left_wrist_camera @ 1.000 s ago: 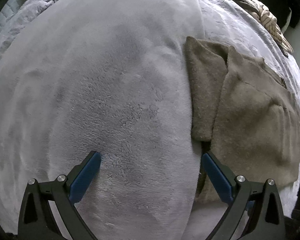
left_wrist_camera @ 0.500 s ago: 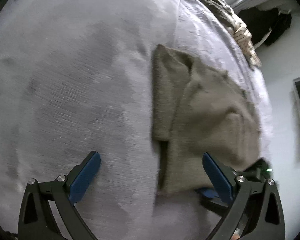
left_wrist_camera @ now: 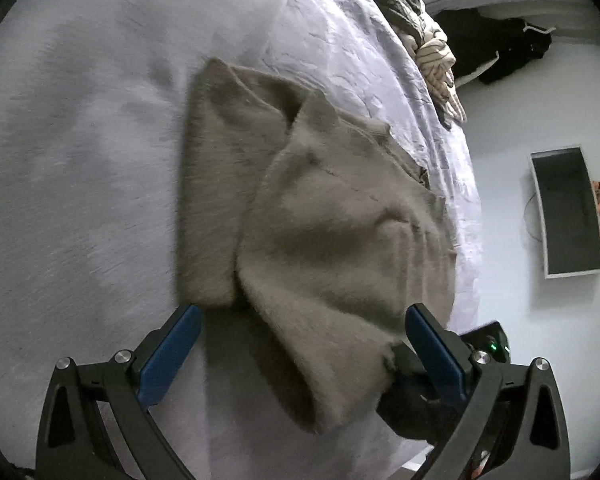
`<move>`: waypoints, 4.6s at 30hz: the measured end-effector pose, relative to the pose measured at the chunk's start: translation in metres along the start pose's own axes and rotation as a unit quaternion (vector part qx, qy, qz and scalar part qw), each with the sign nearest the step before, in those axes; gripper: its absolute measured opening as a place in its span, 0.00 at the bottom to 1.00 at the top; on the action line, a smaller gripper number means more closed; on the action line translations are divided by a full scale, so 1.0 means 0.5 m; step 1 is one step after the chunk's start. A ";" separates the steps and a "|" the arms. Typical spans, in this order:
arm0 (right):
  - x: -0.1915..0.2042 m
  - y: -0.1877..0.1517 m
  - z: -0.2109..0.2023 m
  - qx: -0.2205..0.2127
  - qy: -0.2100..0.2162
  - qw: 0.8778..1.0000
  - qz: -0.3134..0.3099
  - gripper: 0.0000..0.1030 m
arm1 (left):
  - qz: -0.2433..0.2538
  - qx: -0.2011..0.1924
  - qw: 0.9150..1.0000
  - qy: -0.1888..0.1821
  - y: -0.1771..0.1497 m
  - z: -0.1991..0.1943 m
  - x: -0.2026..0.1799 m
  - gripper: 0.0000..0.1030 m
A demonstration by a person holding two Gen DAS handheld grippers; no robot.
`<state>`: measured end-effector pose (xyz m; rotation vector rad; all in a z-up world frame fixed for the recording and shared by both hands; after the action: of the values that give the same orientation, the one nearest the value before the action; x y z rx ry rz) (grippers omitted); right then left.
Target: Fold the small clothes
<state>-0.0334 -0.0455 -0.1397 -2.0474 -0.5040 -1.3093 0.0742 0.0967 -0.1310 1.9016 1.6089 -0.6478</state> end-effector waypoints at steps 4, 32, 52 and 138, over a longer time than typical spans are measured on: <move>0.015 0.006 -0.008 0.007 -0.012 1.000 -0.026 0.10 | -0.016 0.008 1.000 -0.010 0.023 0.041 0.003 0.99; 0.022 0.034 -0.017 0.026 0.021 0.999 -0.043 0.08 | -0.053 -0.007 0.998 -0.045 0.048 0.042 0.008 0.99; -0.019 0.012 -0.134 0.106 -0.208 0.958 -0.168 0.54 | 0.098 0.034 0.981 0.162 0.048 0.151 -0.056 0.64; -0.164 0.341 -0.610 -0.128 0.059 0.989 0.030 0.62 | 0.284 -0.062 0.929 0.230 0.036 0.262 -0.478 0.89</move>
<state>-0.1620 -0.3782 -0.1784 -2.1545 -0.2272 -1.5137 0.0523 -0.1667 -0.0622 2.3813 1.1933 0.1515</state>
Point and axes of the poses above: each gripper's, at about its wrist camera, not at the fingertips, and z roughly the way its jaws point, x to its left, y to its top, the point moved 6 cm from there along z, roughly the way its jaws point, and after that the axes turned 4 degrees about z, right-handed, at the moved point
